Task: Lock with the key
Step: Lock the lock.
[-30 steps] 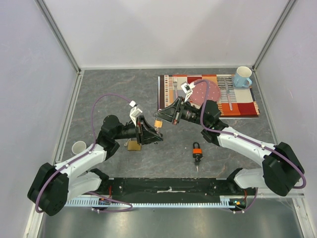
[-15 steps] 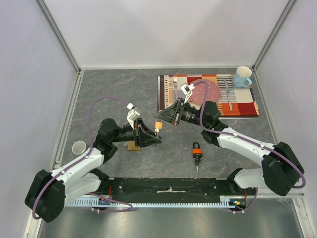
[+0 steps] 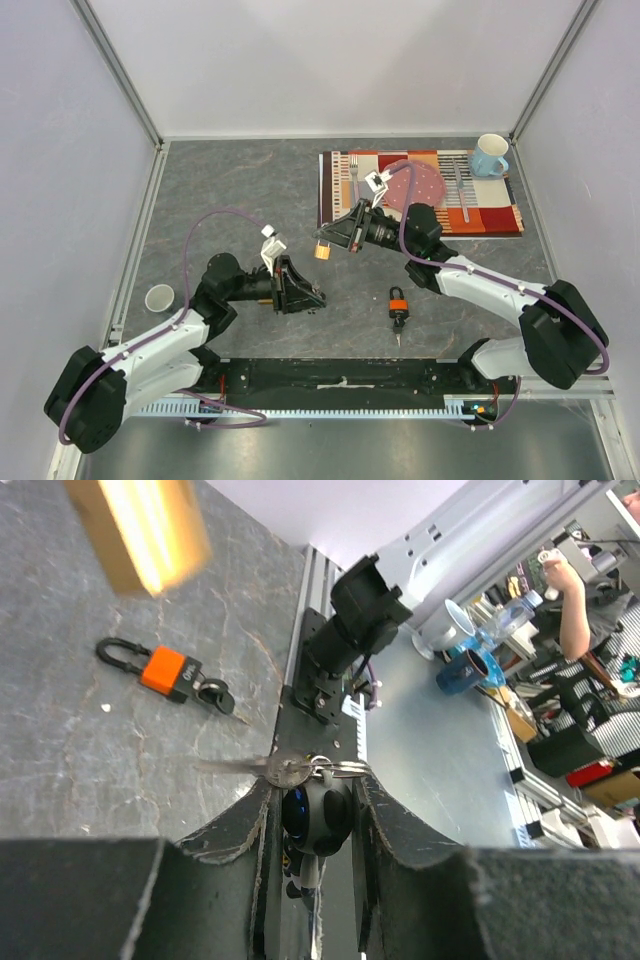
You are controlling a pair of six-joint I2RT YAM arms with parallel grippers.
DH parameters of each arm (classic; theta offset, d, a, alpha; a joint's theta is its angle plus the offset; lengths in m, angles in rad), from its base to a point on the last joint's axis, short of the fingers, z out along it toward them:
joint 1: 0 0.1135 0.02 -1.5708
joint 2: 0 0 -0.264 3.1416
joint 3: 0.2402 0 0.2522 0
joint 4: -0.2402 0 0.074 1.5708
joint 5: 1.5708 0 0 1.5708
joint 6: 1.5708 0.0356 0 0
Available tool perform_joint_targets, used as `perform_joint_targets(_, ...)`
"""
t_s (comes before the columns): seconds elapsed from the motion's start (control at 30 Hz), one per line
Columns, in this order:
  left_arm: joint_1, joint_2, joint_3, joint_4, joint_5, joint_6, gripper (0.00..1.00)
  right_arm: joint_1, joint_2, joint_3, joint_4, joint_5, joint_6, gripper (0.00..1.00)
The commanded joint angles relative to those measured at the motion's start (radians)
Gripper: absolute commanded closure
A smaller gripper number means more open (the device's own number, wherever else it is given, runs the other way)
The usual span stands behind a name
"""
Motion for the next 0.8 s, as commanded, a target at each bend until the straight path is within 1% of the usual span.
perform_joint_targets(0.0, -0.039, -0.015, -0.025, 0.009, 0.01, -0.026, 0.98, -0.026, -0.011, 0.004, 0.065, 0.027, 0.003, 1.0)
perform_joint_targets(0.13, -0.046, -0.012, -0.04, 0.011, -0.005, -0.026, 0.98, -0.037, -0.011, 0.008, 0.067, 0.02, 0.01, 1.0)
perform_joint_targets(0.37, -0.046, -0.001, -0.019, 0.004, -0.035, -0.008, 0.98, -0.048, -0.013, 0.004, 0.062, 0.001, 0.003, 1.0)
perform_joint_targets(0.5, -0.046, 0.043, 0.006, -0.017, -0.062, 0.011, 0.98, -0.051, -0.018, 0.004, -0.005, 0.003, -0.038, 1.0)
perform_joint_targets(0.63, -0.046, 0.133, 0.038, -0.032, -0.076, 0.027, 0.98, -0.052, -0.011, -0.003, -0.076, 0.004, -0.095, 1.0)
perform_joint_targets(0.77, -0.043, 0.207, 0.075, -0.084, -0.108, 0.047, 0.98, -0.052, 0.037, -0.023, -0.123, 0.003, -0.136, 1.0)
